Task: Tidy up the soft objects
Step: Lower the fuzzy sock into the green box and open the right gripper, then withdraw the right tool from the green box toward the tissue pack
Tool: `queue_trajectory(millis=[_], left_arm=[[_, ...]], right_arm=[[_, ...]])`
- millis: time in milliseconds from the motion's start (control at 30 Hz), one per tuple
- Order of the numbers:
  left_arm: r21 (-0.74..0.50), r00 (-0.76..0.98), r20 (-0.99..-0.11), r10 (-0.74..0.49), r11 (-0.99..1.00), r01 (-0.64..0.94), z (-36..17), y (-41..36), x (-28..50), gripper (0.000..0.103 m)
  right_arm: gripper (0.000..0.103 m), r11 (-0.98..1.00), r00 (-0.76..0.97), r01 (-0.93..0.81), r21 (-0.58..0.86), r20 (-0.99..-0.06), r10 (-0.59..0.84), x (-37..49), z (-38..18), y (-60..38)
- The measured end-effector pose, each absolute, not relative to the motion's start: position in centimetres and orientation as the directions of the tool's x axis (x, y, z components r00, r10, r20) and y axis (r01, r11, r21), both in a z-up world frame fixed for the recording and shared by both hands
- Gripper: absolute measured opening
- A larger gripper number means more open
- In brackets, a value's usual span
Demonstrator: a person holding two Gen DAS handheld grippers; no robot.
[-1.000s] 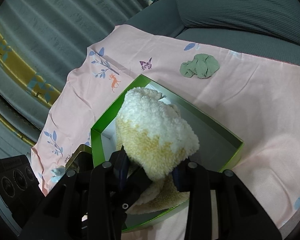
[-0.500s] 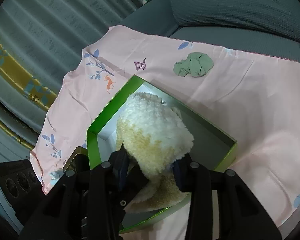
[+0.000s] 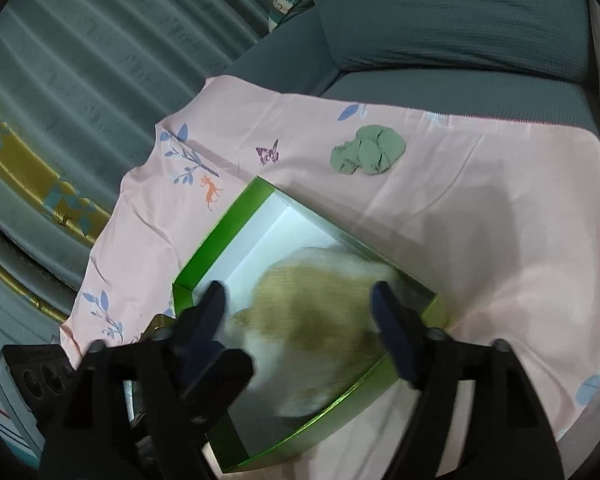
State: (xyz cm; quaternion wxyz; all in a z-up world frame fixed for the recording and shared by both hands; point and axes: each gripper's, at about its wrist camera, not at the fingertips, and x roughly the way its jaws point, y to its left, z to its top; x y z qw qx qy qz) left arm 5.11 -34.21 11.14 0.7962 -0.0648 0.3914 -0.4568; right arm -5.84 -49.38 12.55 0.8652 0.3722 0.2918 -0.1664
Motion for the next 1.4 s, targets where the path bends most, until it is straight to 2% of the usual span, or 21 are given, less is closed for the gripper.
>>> queue_trajectory(millis=[67, 233, 367, 433, 733, 833, 1067, 1333, 1400], left_arm=[[-0.484, 0.273, -0.551, -0.789, 0.568, 0.665, 11.6, -33.4, 5.2, 0.082], [-0.473, 0.297, -0.548, -0.782, 0.582, 0.661, 13.1, -31.4, 4.7, 0.082], [-0.447, 0.333, -0.559, -0.759, 0.615, 0.650, 14.0, -28.9, 3.4, 0.087], [-0.449, 0.337, -0.563, -0.755, 0.621, 0.642, 14.2, -27.1, 2.6, 0.087], [-0.405, 0.466, -0.582, -0.667, 0.734, 0.545, 15.5, -17.8, 0.2, 0.089], [-0.399, 0.521, -0.575, -0.631, 0.772, 0.494, 15.7, -14.4, -0.4, 0.097], [-0.408, 0.627, -0.573, -0.527, 0.848, 0.339, 14.9, -6.4, -0.8, 0.097], [-0.364, 0.742, -0.589, -0.321, 0.925, 0.111, 10.7, 1.4, -0.1, 0.097], [-0.377, 0.728, -0.616, -0.301, 0.924, 0.062, 9.3, 2.9, 0.4, 0.097]], right_arm=[[0.089, 0.679, 0.777, 0.500, 0.537, -0.625, -0.078, -6.1, 13.1, -49.1], [0.092, 0.719, 0.806, 0.462, 0.519, -0.584, -0.096, -6.8, 15.0, -47.6], [0.094, 0.752, 0.818, 0.436, 0.494, -0.566, -0.102, -7.2, 16.3, -46.3], [0.102, 0.766, 0.824, 0.428, 0.480, -0.556, -0.112, -7.5, 17.0, -45.4], [0.102, 0.846, 0.861, 0.314, 0.431, -0.504, -0.063, -7.8, 19.2, -40.9], [0.102, 0.870, 0.863, 0.279, 0.406, -0.503, -0.042, -7.4, 19.5, -39.0], [0.102, 0.921, 0.851, 0.185, 0.342, -0.524, 0.024, -5.6, 19.4, -33.5], [0.102, 0.960, 0.829, 0.035, 0.278, -0.545, 0.128, -3.5, 18.2, -25.7], [0.102, 0.964, 0.817, 0.005, 0.266, -0.557, 0.149, -3.0, 17.6, -24.5]])
